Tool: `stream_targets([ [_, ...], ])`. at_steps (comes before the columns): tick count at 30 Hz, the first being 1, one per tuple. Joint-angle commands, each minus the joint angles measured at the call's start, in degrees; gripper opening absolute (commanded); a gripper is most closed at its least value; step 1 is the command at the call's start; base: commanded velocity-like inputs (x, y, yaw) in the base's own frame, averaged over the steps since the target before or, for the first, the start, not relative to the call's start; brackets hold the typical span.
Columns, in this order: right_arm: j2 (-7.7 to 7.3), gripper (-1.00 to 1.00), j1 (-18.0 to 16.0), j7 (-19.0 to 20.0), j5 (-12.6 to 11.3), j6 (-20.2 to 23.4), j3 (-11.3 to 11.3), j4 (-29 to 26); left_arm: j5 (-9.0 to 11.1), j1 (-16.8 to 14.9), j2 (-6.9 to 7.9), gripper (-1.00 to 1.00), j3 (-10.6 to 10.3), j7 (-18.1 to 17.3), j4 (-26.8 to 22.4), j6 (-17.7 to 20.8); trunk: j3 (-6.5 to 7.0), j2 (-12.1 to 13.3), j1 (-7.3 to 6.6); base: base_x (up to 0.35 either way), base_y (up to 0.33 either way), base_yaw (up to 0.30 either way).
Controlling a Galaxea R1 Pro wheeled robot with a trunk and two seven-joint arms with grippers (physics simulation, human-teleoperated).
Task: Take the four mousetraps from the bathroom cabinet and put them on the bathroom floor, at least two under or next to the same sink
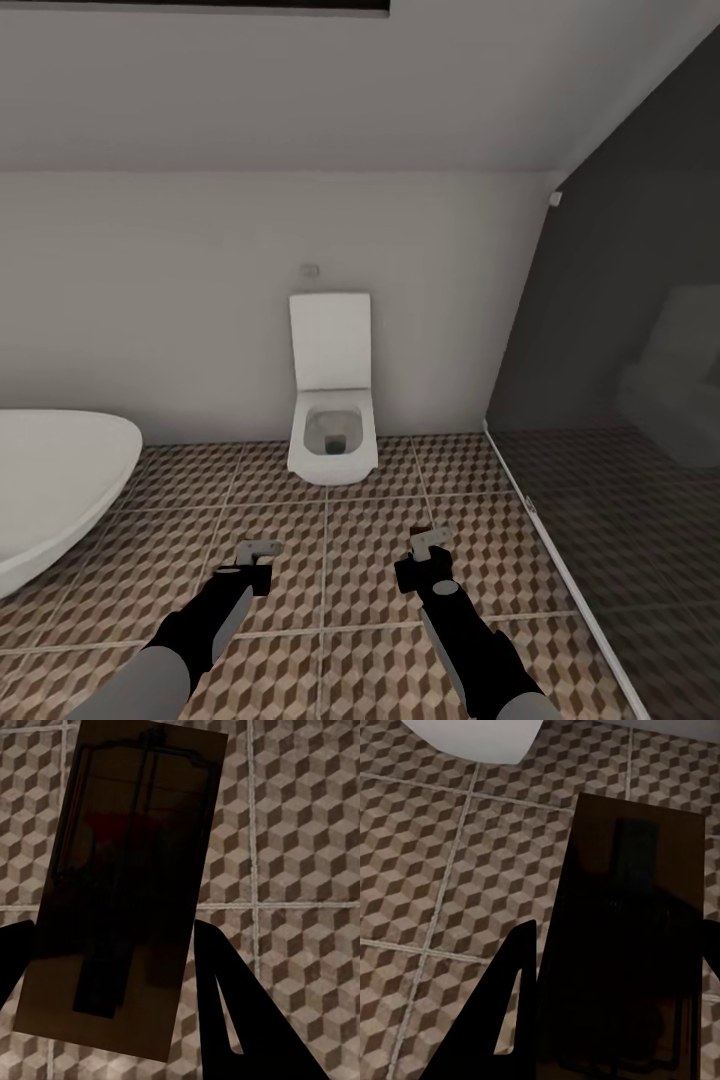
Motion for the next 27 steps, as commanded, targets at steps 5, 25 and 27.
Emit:
stream_targets([
  [5, 0.00, -1.00, 0.0, -0.1, 0.5, 0.5, 0.1, -0.1, 0.4, 0.0, 0.04, -1.00, -0.5, 0.6, -0.1, 0.3, -0.96, -2.1, 1.10, 0.000, 0.000, 0.000],
  [25, 0.00, -1.00, 0.0, 0.0, 0.5, 0.5, 0.1, -0.1, 0.3, 0.0, 0.07, -1.00, -0.5, 0.5, 0.1, -6.6, -4.55, -10.1, 5.50, 0.000, 0.000, 0.000],
  [27, 0.00, -1.00, 0.0, -0.1, 0.5, 0.5, 0.1, -0.1, 0.3, 0.0, 0.06, -1.00, -0.5, 0.5, 0.3, -6.7, -4.91, -10.9, 5.94, 0.000, 0.000, 0.000],
])
